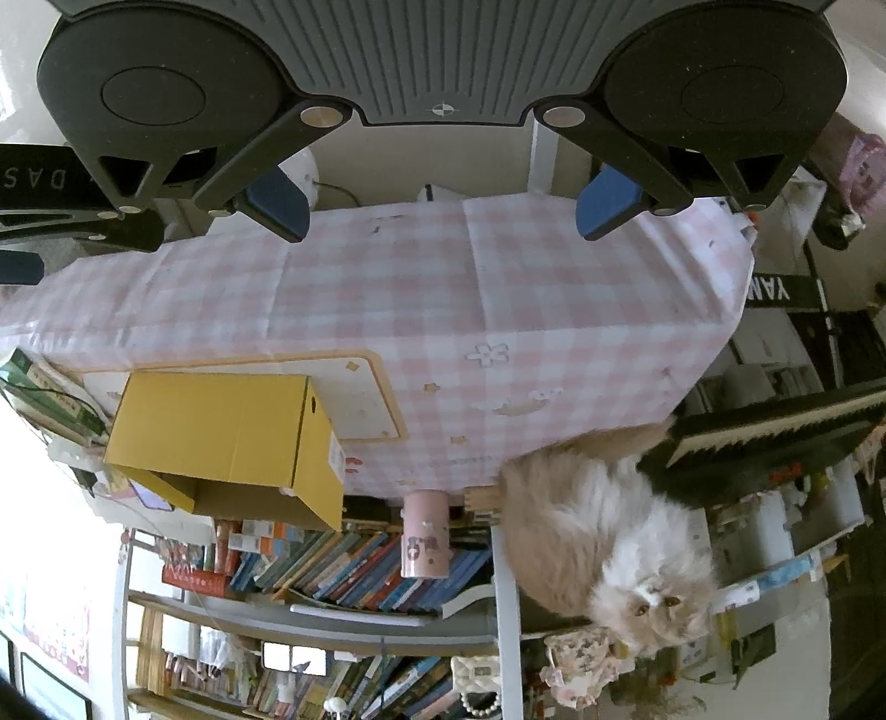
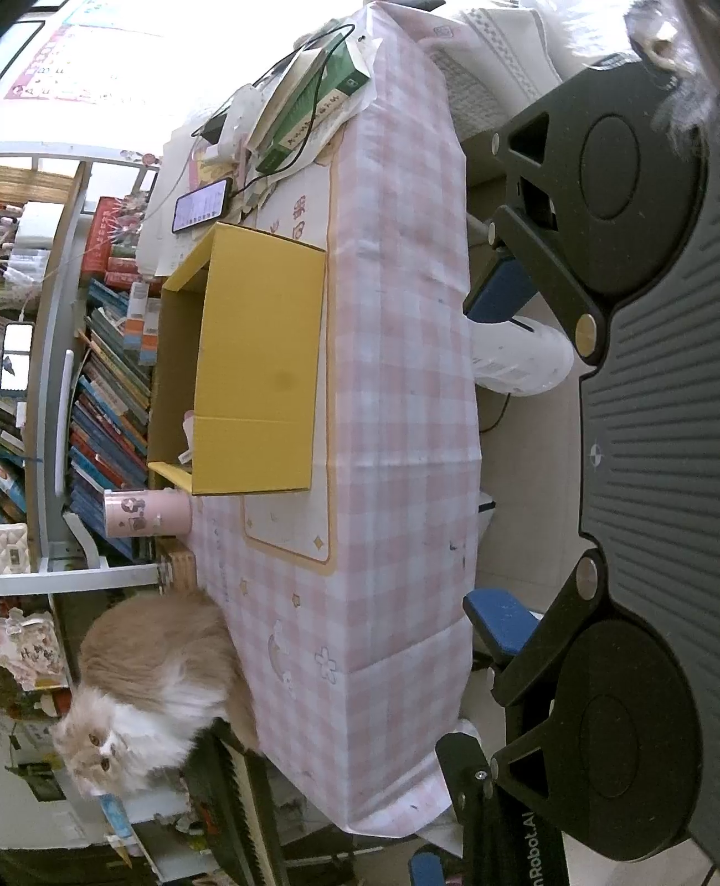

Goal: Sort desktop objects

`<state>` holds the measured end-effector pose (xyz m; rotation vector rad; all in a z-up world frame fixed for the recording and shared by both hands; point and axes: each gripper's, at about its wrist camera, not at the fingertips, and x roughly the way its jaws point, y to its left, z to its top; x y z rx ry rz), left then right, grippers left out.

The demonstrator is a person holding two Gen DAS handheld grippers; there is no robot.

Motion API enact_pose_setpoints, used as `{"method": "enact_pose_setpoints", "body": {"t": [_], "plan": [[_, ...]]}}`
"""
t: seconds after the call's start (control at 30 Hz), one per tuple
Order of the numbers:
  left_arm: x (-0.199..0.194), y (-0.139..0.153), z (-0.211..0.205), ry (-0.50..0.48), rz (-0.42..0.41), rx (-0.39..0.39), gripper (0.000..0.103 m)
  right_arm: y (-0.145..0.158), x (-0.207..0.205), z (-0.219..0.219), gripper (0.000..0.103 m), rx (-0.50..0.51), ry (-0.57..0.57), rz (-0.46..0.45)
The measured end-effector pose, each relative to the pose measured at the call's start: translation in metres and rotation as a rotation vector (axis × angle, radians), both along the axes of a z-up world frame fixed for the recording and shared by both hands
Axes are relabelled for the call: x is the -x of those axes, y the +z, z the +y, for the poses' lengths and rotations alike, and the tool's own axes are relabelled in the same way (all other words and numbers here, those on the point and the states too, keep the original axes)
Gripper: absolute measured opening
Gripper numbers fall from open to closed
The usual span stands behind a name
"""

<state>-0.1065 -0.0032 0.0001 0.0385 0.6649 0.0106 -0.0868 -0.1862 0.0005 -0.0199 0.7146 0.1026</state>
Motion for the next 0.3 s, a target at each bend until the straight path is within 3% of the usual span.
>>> {"method": "enact_pose_setpoints", "body": {"t": [0.3], "plan": [[-0.0002,0.0032,-0.0012,0.002,-0.023,-0.011,0.103,0.0004,-0.0011,0.0017,0.103,0.001,0.001,0.007]]}}
